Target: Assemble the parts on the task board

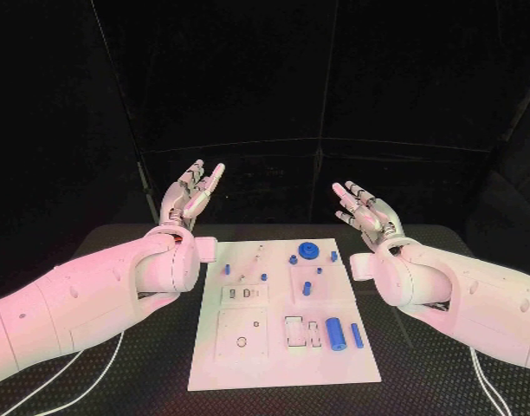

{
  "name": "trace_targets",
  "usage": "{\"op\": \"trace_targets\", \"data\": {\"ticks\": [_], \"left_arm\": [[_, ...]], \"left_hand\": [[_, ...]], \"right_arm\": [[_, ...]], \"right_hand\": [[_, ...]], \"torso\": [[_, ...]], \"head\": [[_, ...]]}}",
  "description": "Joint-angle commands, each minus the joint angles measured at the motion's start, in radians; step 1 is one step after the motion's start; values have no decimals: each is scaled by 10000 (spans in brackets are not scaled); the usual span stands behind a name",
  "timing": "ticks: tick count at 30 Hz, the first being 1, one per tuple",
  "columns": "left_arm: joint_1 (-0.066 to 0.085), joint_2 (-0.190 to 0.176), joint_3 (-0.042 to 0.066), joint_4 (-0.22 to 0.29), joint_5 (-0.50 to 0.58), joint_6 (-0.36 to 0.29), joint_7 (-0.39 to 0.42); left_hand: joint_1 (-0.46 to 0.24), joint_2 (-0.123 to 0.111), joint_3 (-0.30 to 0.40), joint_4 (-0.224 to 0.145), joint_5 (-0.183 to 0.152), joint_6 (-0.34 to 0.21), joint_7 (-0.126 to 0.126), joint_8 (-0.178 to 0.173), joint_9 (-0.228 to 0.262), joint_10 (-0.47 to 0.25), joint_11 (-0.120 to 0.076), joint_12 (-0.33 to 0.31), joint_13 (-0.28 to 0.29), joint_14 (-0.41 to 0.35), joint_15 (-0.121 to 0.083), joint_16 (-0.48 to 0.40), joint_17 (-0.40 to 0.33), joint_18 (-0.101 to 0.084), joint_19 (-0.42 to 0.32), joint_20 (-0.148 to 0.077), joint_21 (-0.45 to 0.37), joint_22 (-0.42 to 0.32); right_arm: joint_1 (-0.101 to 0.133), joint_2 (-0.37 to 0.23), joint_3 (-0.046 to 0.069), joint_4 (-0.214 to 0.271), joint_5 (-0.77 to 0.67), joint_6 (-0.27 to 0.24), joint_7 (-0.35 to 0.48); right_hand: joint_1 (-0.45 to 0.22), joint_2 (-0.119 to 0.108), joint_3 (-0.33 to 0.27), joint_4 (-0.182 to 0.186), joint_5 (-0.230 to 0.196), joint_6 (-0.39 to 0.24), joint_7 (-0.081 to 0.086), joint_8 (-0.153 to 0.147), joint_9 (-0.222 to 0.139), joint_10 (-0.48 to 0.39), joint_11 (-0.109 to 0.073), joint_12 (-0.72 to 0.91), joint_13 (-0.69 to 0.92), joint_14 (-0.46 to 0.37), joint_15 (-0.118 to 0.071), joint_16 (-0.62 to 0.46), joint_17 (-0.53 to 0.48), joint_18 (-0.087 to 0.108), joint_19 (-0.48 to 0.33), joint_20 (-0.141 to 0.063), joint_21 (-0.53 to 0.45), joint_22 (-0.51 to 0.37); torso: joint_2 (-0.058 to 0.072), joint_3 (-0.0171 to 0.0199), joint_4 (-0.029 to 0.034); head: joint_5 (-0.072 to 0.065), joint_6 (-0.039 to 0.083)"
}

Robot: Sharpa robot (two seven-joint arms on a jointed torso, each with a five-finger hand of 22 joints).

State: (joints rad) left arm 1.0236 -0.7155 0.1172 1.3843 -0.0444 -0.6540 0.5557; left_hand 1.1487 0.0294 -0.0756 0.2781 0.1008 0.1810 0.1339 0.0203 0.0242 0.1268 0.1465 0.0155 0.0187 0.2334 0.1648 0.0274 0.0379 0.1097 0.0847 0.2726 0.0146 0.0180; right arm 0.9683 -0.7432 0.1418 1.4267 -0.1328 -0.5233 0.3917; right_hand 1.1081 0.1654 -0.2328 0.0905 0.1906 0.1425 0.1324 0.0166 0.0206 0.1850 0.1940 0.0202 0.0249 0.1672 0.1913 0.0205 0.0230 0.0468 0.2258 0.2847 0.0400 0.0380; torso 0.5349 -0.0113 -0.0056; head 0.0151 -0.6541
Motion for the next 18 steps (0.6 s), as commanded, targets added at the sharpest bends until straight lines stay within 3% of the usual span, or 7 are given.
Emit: {"op": "trace_targets", "data": {"ticks": [1,5,6,7,11,15,18], "left_arm": [[18,13,20,-1,-309,457,403],[18,13,20,-1,-309,457,403],[18,13,20,-1,-309,457,403],[11,-60,7,-181,-305,857,464],[7,-233,0,-56,-305,944,595],[5,-454,-4,160,-305,1072,689],[3,-681,-5,470,-308,1297,654]], "left_hand": [[262,20,-9,84,68,92,555,47,14,-3,103,37,12,106,36,71,17,177,19,96,57,12],[303,116,16,53,66,178,689,64,28,168,243,67,36,330,136,116,63,386,133,146,106,44],[386,170,36,14,61,342,790,96,49,486,366,131,79,608,171,176,113,501,218,158,142,66],[472,223,49,-22,62,520,864,127,71,799,479,189,114,898,220,237,161,583,345,177,193,96],[813,364,37,-161,57,1616,960,334,189,2175,676,417,230,2494,308,582,399,587,1109,197,522,266],[1245,475,-18,-358,49,3467,884,695,357,4782,915,865,406,5261,423,1266,750,452,4484,182,1961,952],[1544,520,-73,-514,44,5193,1016,1016,487,6832,709,1132,482,6838,92,1725,914,743,6530,113,2887,1270]], "right_arm": [[-64,53,135,-160,-1038,1619,-706],[-122,81,240,-266,-1200,1891,-831],[-124,82,244,-270,-1206,1901,-836],[-123,-33,246,-554,-2584,1050,-359],[-110,-129,247,-529,-3232,909,-462],[-19,-183,249,-536,-4495,952,-751],[193,-195,250,-584,-6232,1275,-1247]], "right_hand": [[1609,213,207,-738,34,957,1255,180,114,1448,400,226,127,1770,320,295,157,358,1220,81,474,230],[2643,222,777,-1656,-82,2710,1415,526,308,3911,614,651,322,4567,403,876,381,783,2989,52,1168,536],[2838,207,900,-1860,-92,3302,1427,660,374,4837,510,841,395,5622,284,1123,466,913,3671,53,1443,654],[2978,190,1000,-2030,-107,3762,1401,750,416,5681,419,1004,448,6372,166,1304,511,1040,4167,47,1664,738],[3345,164,1326,-2580,-235,4965,1175,902,468,7039,94,1343,451,7819,-247,1697,550,1372,5131,-28,2171,885],[3395,128,1551,-3099,-231,6981,1020,1205,563,8002,-145,1416,369,8813,-573,1746,522,1388,5829,-306,2558,981],[3154,128,1671,-3541,-187,7670,905,1203,496,8682,-317,1256,355,9481,-782,1663,510,1385,6230,-524,2834,1055]], "torso": [[-3,-3,-1],[-3,-3,-1],[-3,-3,-1],[4,-19,31],[104,-10,30],[220,-12,53],[308,-13,80]], "head": [[2,-2],[2,-2],[2,-2],[-56,-363],[-70,-379],[-118,-415],[-124,-449]]}}
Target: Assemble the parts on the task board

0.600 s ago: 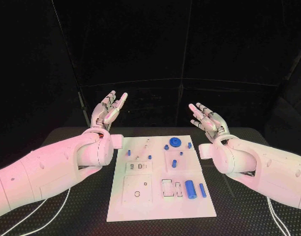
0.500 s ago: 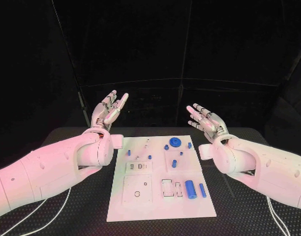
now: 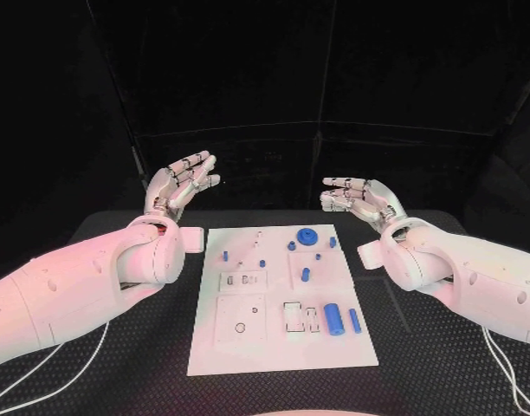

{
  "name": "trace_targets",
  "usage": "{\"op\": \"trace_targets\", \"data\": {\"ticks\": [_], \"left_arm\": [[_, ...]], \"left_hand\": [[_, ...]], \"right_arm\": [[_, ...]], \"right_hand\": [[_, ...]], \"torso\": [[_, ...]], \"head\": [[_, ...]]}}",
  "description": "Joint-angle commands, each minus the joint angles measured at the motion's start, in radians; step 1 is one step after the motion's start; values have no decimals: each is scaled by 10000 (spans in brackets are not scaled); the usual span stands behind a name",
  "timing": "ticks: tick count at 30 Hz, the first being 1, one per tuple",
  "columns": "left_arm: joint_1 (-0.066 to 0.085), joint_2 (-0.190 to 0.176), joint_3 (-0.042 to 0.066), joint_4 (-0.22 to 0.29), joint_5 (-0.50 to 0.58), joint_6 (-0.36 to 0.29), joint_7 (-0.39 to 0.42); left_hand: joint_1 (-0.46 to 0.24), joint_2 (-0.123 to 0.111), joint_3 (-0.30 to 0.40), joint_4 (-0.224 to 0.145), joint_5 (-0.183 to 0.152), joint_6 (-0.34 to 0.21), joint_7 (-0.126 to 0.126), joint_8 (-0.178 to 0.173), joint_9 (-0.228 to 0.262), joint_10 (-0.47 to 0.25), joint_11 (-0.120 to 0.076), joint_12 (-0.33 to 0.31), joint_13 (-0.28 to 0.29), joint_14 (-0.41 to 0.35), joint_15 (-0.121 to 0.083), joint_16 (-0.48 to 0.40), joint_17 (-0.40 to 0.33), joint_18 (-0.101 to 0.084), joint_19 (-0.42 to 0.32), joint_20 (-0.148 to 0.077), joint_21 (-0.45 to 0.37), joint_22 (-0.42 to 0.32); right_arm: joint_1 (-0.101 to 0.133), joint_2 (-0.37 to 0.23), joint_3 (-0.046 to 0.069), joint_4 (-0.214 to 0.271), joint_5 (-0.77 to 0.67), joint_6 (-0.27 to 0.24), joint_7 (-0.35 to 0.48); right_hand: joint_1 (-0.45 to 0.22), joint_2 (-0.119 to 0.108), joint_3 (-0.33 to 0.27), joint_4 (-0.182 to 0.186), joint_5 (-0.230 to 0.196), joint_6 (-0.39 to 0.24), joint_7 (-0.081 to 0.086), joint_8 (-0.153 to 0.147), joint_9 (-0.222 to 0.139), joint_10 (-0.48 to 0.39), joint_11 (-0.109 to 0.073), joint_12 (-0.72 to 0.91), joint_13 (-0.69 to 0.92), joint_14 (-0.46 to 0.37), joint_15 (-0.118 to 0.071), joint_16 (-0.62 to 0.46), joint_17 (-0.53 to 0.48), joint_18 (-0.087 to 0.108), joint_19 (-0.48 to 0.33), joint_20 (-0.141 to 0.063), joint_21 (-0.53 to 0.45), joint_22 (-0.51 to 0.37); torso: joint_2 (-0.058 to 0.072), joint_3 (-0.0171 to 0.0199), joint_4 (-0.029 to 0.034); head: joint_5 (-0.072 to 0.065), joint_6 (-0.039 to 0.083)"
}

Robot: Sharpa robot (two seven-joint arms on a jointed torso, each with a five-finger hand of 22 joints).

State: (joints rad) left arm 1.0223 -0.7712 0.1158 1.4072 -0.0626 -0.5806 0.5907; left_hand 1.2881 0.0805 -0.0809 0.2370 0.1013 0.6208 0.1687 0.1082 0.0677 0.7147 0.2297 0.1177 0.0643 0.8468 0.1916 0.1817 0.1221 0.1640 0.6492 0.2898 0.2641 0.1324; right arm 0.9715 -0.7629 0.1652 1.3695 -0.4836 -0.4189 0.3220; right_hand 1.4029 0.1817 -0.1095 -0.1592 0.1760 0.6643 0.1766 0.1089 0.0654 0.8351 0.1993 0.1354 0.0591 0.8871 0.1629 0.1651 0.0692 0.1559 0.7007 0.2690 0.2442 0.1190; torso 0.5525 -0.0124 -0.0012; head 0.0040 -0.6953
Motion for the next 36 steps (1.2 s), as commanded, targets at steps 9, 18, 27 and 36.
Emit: {"op": "trace_targets", "data": {"ticks": [9,18,27,36], "left_arm": [[14,-621,8,1152,-128,842,44],[8,-988,7,2013,-129,1050,-173],[3,-1186,8,2628,-129,1214,-322],[-3,-1192,9,2776,-129,1272,-370]], "left_hand": [[561,26,-204,-373,30,2431,539,238,17,2300,-543,-34,4,2762,-750,550,662,209,2990,-642,1105,257],[691,26,-246,-493,32,2502,532,130,-11,2393,-558,-201,1,2876,-778,419,810,203,3196,-686,1117,222],[664,-30,-328,-514,28,2466,569,32,-23,2359,-530,-329,-5,2883,-765,324,887,194,3305,-691,1142,214],[660,-39,-341,-519,29,2463,572,17,-24,2356,-527,-349,-4,2890,-765,313,902,194,3327,-693,1150,215]], "right_arm": [[688,83,17,-98,-6359,926,-2036],[987,347,18,-79,-9539,1426,-3542],[1135,741,20,-178,-11681,2133,-4763],[1186,1010,19,-324,-12210,2633,-4986]], "right_hand": [[-45,-342,377,-1299,-171,3328,75,139,19,3558,-894,-102,50,4723,-1257,939,639,286,3090,-1186,2234,900],[-214,-627,305,-1300,160,3631,-141,-192,1,4095,-1214,-471,74,6265,-1690,3013,2146,248,4150,-1824,4072,1913],[-705,-821,252,-1257,42,3287,-184,-457,-5,3539,-1162,-716,83,6298,-1690,7488,6347,251,4325,-1754,5400,2702],[-732,-822,405,-1253,10,3152,-209,-448,5,3320,-1110,-679,127,6204,-1639,10125,9219,272,4153,-1687,6381,3318]], "torso": [[523,-110,119],[960,-230,300],[1378,-321,416],[1672,-337,452]], "head": [[-79,-143],[-168,-51],[-207,-38],[-297,-107]]}}
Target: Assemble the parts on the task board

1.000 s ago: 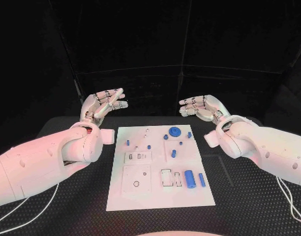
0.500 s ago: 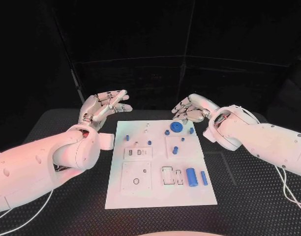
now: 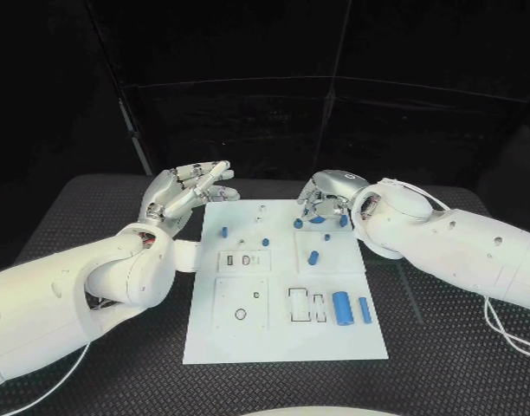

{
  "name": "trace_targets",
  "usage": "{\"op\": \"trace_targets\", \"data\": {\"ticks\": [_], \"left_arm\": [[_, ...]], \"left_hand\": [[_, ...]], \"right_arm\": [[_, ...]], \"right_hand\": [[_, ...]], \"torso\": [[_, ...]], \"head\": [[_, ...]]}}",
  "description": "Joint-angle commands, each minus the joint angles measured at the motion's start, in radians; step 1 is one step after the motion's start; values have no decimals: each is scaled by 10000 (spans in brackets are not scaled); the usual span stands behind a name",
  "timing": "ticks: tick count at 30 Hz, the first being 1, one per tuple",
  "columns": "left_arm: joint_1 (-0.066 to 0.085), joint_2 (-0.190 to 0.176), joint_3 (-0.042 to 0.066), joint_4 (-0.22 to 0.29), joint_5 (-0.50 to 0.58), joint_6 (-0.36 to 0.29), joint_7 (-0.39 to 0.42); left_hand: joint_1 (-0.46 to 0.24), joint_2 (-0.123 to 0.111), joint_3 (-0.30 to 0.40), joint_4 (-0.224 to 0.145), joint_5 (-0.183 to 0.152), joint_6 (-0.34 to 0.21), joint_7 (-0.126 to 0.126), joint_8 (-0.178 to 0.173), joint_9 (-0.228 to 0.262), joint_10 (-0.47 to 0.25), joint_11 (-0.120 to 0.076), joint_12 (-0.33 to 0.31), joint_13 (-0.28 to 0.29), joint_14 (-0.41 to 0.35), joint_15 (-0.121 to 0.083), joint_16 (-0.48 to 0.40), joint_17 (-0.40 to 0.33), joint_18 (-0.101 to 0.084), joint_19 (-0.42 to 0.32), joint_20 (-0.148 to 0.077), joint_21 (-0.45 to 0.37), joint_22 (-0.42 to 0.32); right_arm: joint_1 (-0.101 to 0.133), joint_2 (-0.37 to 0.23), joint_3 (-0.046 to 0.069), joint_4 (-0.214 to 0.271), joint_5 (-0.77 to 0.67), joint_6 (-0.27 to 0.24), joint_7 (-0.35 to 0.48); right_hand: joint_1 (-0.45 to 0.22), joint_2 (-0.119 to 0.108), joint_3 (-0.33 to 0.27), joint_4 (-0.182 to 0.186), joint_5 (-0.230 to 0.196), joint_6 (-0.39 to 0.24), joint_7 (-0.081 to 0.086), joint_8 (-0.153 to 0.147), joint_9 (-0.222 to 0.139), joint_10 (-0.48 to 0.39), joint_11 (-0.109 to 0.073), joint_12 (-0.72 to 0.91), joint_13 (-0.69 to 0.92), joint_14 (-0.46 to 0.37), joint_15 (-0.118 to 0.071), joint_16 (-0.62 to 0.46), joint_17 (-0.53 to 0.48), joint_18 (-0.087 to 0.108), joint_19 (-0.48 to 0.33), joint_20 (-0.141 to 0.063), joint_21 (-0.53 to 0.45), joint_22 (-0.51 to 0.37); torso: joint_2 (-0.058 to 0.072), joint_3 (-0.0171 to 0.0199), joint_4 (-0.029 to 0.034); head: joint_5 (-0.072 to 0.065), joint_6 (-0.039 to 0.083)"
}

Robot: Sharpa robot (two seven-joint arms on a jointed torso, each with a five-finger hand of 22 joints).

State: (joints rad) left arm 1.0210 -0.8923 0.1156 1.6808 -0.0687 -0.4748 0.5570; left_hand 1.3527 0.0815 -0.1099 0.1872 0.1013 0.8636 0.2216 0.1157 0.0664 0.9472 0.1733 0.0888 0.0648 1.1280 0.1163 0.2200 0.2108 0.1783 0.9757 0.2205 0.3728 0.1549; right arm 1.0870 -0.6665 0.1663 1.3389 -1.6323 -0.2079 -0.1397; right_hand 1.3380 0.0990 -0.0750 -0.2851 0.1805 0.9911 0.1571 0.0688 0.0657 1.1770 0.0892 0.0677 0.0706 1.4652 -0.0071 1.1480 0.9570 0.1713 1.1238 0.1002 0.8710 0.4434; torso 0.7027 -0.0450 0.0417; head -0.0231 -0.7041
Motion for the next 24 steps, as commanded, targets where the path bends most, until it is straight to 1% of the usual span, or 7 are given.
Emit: {"op": "trace_targets", "data": {"ticks": [1,6,7,11,12,16,24], "left_arm": [[9,31,12,42,-69,221,-39],[3,73,12,44,-69,256,-62],[2,79,12,41,-69,262,-66],[-1,96,12,8,-69,281,-94],[-2,95,12,-3,-69,282,-99],[-7,96,12,-36,-69,283,-114],[-11,100,12,-80,-68,313,-152]], "left_hand": [[14,-50,-53,-21,29,33,45,-62,-11,28,38,-65,-10,79,-11,-73,19,50,69,0,66,-9],[14,-50,-53,-21,29,33,45,-62,-11,28,38,-65,-10,79,-11,-73,19,50,69,0,66,-9],[14,-50,-53,-21,29,33,45,-62,-11,28,38,-65,-10,79,-11,-73,19,50,69,0,66,-9],[9,-45,-60,-23,30,26,55,-80,-12,17,44,-89,-11,81,-9,-87,34,49,88,0,72,-9],[9,-45,-60,-23,30,26,55,-80,-12,17,44,-89,-11,81,-9,-87,34,49,88,0,72,-9],[-7,-33,-69,-14,30,19,65,-97,-13,6,51,-110,-12,83,-5,-101,49,47,100,0,75,-11],[-24,-18,-76,-4,30,14,72,-111,-13,-1,56,-128,-12,83,-1,-115,62,45,109,1,76,-13]], "right_arm": [[34,72,7,-36,-744,574,-370],[46,192,6,-154,-794,843,-403],[47,202,6,-174,-798,895,-420],[50,223,5,-220,-809,1094,-473],[50,233,5,-221,-810,1127,-478],[51,262,5,-206,-813,1156,-478],[52,293,4,-269,-815,1153,-479]], "right_hand": [[-82,3,72,6,-30,-140,-19,-48,1,-112,-12,-5,12,413,61,379,423,119,-95,3,169,109],[-63,36,141,2,-13,-211,-36,-49,0,-152,-24,-6,2,395,59,678,754,122,-169,10,339,218],[-60,46,158,2,-12,-222,-39,-47,1,-144,-28,-2,1,406,57,779,875,116,-160,10,403,283],[-77,83,259,1,-8,-311,-45,-43,2,-103,-46,7,-7,508,58,1499,1744,-28,192,11,1238,1349],[-84,90,278,1,-7,-308,-46,-40,4,-102,-43,5,-9,506,60,1566,1813,-40,205,15,1326,1446],[-103,122,327,7,6,-274,-47,-25,11,-98,-36,3,-14,512,67,1724,1991,-66,242,22,1517,1666],[-127,248,471,14,38,-222,-43,-23,11,7,-43,29,-12,515,70,1944,2228,-91,265,31,1776,1937]], "torso": [[199,-8,32],[289,-23,62],[308,-21,69],[368,-7,108],[384,-3,112],[422,18,121],[478,23,129]], "head": [[-39,-20],[-43,-20],[-47,-13],[-65,5],[-69,13],[-82,11],[-101,-11]]}}
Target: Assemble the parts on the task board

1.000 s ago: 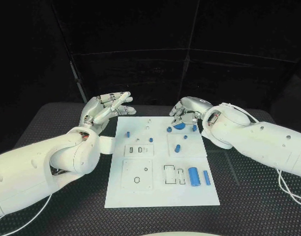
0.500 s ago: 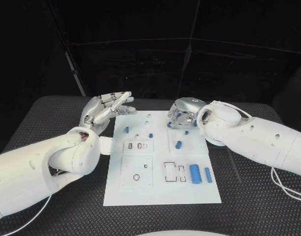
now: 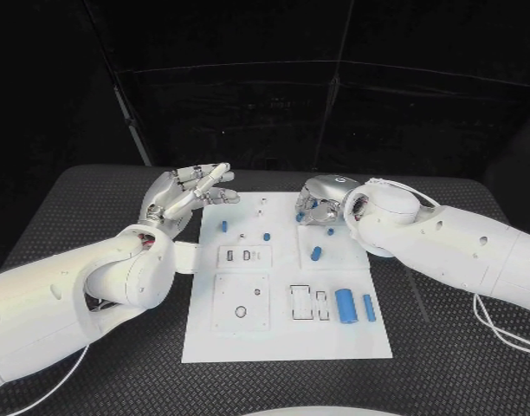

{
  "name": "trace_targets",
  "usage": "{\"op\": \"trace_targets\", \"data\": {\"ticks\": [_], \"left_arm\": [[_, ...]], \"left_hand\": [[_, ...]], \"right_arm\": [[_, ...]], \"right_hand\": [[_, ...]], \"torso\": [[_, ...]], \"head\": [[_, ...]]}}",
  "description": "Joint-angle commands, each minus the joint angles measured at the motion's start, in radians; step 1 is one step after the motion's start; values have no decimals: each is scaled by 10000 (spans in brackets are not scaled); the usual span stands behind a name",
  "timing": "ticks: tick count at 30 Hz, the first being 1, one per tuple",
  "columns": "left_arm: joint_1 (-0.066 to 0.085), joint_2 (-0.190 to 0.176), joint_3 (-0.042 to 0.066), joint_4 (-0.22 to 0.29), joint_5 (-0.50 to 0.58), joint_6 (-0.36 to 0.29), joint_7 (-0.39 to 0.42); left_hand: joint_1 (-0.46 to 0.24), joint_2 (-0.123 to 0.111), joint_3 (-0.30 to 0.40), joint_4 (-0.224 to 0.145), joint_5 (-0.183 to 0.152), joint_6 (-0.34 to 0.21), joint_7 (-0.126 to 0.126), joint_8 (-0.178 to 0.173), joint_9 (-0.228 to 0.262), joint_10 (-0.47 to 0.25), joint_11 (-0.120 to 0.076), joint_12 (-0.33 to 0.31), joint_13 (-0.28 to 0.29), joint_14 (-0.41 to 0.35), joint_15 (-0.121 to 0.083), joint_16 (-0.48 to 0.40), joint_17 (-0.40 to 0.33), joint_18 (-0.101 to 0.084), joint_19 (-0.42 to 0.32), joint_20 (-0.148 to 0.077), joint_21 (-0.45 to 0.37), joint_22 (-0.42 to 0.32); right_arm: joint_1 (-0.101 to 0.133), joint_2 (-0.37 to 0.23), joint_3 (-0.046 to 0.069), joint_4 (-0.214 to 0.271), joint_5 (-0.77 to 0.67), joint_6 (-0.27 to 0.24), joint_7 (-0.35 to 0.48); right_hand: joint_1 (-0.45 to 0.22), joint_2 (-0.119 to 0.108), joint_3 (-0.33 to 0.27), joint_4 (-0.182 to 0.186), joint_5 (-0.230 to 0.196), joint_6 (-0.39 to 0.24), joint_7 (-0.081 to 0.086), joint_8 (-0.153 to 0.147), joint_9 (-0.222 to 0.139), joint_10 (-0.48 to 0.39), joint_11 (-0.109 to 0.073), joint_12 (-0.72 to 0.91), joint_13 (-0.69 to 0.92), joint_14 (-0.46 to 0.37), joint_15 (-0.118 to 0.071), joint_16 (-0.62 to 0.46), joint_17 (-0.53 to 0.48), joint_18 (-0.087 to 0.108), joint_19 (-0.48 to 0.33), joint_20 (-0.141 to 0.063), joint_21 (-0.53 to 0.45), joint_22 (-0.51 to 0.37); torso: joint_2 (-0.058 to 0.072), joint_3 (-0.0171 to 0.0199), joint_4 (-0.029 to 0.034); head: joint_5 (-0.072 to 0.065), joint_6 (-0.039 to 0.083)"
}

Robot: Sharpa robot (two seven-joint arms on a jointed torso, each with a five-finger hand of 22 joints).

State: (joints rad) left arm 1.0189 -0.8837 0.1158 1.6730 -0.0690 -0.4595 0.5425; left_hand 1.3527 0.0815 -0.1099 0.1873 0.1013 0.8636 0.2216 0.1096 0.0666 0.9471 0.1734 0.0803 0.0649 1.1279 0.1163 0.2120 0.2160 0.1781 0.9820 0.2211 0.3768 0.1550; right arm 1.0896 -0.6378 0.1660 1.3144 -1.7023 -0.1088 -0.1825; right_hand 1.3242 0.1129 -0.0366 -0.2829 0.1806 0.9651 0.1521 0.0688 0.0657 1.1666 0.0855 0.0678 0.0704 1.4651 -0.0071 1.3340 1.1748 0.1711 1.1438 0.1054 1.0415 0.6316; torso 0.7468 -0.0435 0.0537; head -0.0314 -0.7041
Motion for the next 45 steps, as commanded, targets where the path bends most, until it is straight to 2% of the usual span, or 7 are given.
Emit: {"op": "trace_targets", "data": {"ticks": [1,13,21,25,32,38,45], "left_arm": [[9,14,10,-8,-64,163,-12],[9,28,10,-41,-64,203,-60],[9,22,10,-38,-64,179,-58],[9,35,10,-56,-64,182,-65],[10,19,10,-58,-64,199,-70],[10,-13,10,-65,-64,198,-61],[10,-22,10,-61,-64,199,-55]], "left_hand": [[-38,-9,-83,5,29,14,73,-57,-14,-1,57,-52,-12,85,0,-43,18,46,51,-5,36,-16],[-72,10,-101,26,28,4,81,-83,-14,-12,65,-79,-12,87,5,-66,42,44,60,-3,35,-21],[-85,35,-110,34,30,-4,92,-109,-14,-25,70,-107,-12,119,1,-73,75,48,96,-6,50,-19],[-85,37,-111,34,30,-4,93,-111,-14,-25,70,-108,-12,122,1,-73,78,48,99,-7,52,-19],[-83,40,-110,32,31,-3,92,-113,-13,-24,70,-110,-11,127,1,-73,82,49,105,-7,55,-18],[-75,45,-110,26,32,-2,91,-119,-12,-25,71,-115,-11,123,2,-83,89,47,109,-6,56,-19],[-69,48,-110,20,33,-1,90,-124,-12,-25,71,-119,-10,110,6,-96,93,44,107,-5,53,-22]], "right_arm": [[26,11,7,-36,-113,164,-49],[27,132,7,-140,-34,109,31],[27,291,7,-376,-13,148,1],[27,326,6,-420,-6,8,-21],[26,198,8,-165,36,-636,8],[31,106,11,87,155,-1551,-41],[174,493,12,-323,97,-2332,-135]], "right_hand": [[10,128,110,-9,31,45,8,-23,12,124,-6,30,-10,517,70,104,72,-92,66,-20,97,82],[16,458,601,-26,-123,400,44,55,35,362,-17,44,-16,506,67,348,315,-122,54,-19,442,423],[-101,505,839,0,-193,660,97,94,41,383,15,10,-28,489,97,409,350,-130,4,4,557,517],[-166,533,1084,-1,-226,800,76,79,29,480,-1,24,-19,483,91,473,402,-127,-32,8,653,595],[-125,541,1608,-34,-432,1039,44,87,27,658,-53,45,-1,474,53,546,453,-136,-67,-20,802,720],[-172,423,1853,-24,-415,1094,39,62,21,681,-55,26,-3,470,53,575,470,-138,-97,-22,861,761],[-287,249,2266,4,-307,1144,43,21,15,685,-47,2,-9,464,60,613,485,-140,-140,-17,943,816]], "torso": [[44,15,6],[105,23,27],[158,35,6],[158,38,29],[172,40,42],[202,32,42],[237,38,59]], "head": [[-19,-14],[-21,-9],[-29,-44],[-49,-69],[-52,-44],[-17,95],[27,170]]}}
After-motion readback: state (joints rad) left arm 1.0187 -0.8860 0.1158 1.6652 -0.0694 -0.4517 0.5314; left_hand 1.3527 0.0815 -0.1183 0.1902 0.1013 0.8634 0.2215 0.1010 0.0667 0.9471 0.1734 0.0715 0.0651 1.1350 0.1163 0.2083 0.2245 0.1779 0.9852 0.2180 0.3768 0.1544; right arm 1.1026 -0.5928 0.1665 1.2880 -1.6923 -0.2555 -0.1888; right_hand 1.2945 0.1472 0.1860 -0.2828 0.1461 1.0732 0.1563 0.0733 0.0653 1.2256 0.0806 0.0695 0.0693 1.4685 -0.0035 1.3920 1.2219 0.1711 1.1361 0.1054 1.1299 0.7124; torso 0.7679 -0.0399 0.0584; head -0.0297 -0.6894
